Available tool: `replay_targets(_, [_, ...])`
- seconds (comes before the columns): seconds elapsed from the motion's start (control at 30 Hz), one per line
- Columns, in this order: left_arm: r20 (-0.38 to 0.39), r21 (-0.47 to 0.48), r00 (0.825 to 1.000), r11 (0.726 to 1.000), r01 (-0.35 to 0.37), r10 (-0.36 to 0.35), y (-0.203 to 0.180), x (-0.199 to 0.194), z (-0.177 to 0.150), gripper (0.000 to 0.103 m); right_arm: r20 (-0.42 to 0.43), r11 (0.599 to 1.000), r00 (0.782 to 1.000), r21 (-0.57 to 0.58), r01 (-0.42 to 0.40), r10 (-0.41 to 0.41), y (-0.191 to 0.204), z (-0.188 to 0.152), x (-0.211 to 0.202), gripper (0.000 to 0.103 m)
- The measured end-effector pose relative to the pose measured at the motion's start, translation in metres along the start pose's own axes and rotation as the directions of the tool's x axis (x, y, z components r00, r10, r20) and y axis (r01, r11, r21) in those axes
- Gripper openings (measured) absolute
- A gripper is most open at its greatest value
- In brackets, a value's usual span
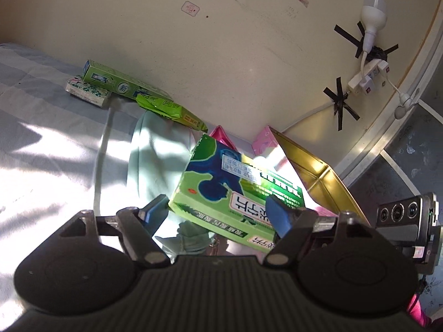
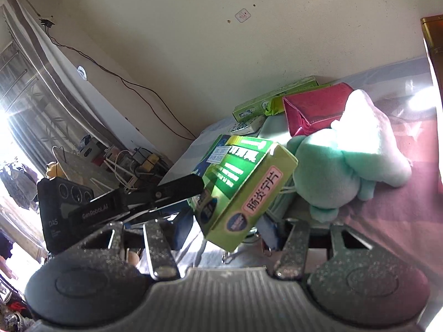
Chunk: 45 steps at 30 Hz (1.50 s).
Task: Organize objects
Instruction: 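Grasp the green toothpaste box with the right gripper and lift it, then lower the green box into the pink tin and open the right gripper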
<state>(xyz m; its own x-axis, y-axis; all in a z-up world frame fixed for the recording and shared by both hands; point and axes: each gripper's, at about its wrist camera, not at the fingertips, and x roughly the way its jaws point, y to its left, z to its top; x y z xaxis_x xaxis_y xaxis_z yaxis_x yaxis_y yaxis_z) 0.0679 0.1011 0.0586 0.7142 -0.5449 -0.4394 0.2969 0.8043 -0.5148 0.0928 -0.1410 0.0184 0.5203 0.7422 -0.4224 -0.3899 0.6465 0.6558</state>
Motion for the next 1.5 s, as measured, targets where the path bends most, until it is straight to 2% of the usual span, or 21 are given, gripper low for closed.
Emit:
replay_targets(0.17, [-0.067, 0.025, 0.996, 0.998, 0.052, -0.051, -0.032, 0.005, -0.034, 0.078, -0.035, 1.000, 0.999, 0.017, 0.005, -0.004, -0.015, -0.023, -0.048, 0.052])
replay_targets(0.37, [-0.170, 0.050, 0.982, 0.994, 0.097, -0.087, -0.053, 0.026, -0.064, 0.078, -0.037, 0.995, 0.998, 0.081, 0.052, -0.049, -0.037, -0.053, -0.083, 0.054])
replay_targets(0.43, [-0.196, 0.066, 0.978, 0.994, 0.091, -0.076, -0.058, 0.033, -0.071, 0.078, -0.021, 0.990, 0.995, 0.092, 0.103, -0.102, -0.043, -0.061, -0.089, 0.061])
replay_targets(0.47, [-0.200, 0.075, 0.978, 0.994, 0.078, -0.062, -0.059, 0.034, -0.073, 0.078, -0.012, 0.987, 0.991, 0.094, 0.130, -0.130, -0.045, -0.062, -0.091, 0.066])
replay_targets(0.5, [-0.203, 0.086, 0.978, 0.994, 0.065, -0.046, -0.060, 0.035, -0.075, 0.079, 0.003, 0.983, 0.988, 0.095, 0.156, -0.157, -0.048, -0.063, -0.093, 0.077])
replay_targets(0.53, [-0.202, 0.090, 0.979, 0.994, 0.057, -0.038, -0.060, 0.035, -0.076, 0.079, 0.024, 0.981, 0.984, 0.093, 0.173, -0.176, -0.049, -0.064, -0.095, 0.081])
replay_targets(0.77, [-0.153, 0.064, 0.988, 0.998, 0.024, -0.014, -0.050, 0.023, -0.067, 0.085, 0.080, 0.979, 0.976, 0.040, 0.199, -0.202, -0.050, -0.065, -0.109, 0.083])
replay_targets(0.93, [-0.154, 0.067, 0.988, 0.998, 0.012, -0.002, -0.048, 0.025, -0.057, 0.085, 0.079, 0.973, 0.973, -0.063, 0.224, -0.219, -0.034, -0.069, -0.112, 0.093])
replay_targets(1.03, [-0.167, 0.096, 0.986, 0.995, 0.018, -0.002, -0.050, 0.030, -0.054, 0.085, 0.050, 0.953, 0.966, -0.160, 0.258, -0.253, -0.021, -0.076, -0.106, 0.096])
replay_targets(1.2, [-0.219, 0.129, 0.976, 0.990, 0.050, -0.020, -0.058, 0.046, -0.058, 0.085, 0.019, 0.891, 0.937, -0.305, 0.336, -0.348, -0.007, -0.091, -0.088, 0.097])
replay_targets(1.3, [-0.259, 0.159, 0.966, 0.986, 0.047, -0.005, -0.063, 0.062, -0.064, 0.084, 0.018, 0.864, 0.920, -0.337, 0.375, -0.392, -0.008, -0.090, -0.073, 0.095])
replay_targets(1.33, [-0.248, 0.177, 0.969, 0.983, 0.041, 0.005, -0.066, 0.064, -0.065, 0.083, 0.020, 0.861, 0.918, -0.340, 0.378, -0.395, -0.009, -0.089, -0.068, 0.090])
replay_targets(1.37, [-0.255, 0.190, 0.967, 0.981, 0.041, 0.009, -0.070, 0.067, -0.065, 0.077, 0.034, 0.855, 0.917, -0.348, 0.384, -0.398, -0.009, -0.089, -0.064, 0.087])
replay_targets(1.4, [-0.275, 0.197, 0.961, 0.980, 0.040, 0.016, -0.076, 0.069, -0.064, 0.070, 0.050, 0.845, 0.912, -0.360, 0.397, -0.407, -0.008, -0.088, -0.062, 0.076])
replay_targets(1.43, [-0.270, 0.214, 0.962, 0.976, 0.028, 0.031, -0.082, 0.069, -0.063, 0.070, 0.071, 0.817, 0.894, -0.379, 0.435, -0.443, -0.005, -0.086, -0.059, 0.072])
replay_targets(1.5, [-0.229, 0.270, 0.973, 0.963, 0.021, 0.043, -0.099, 0.065, -0.055, 0.070, 0.114, 0.805, 0.892, -0.391, 0.446, -0.438, -0.001, -0.082, -0.067, 0.072])
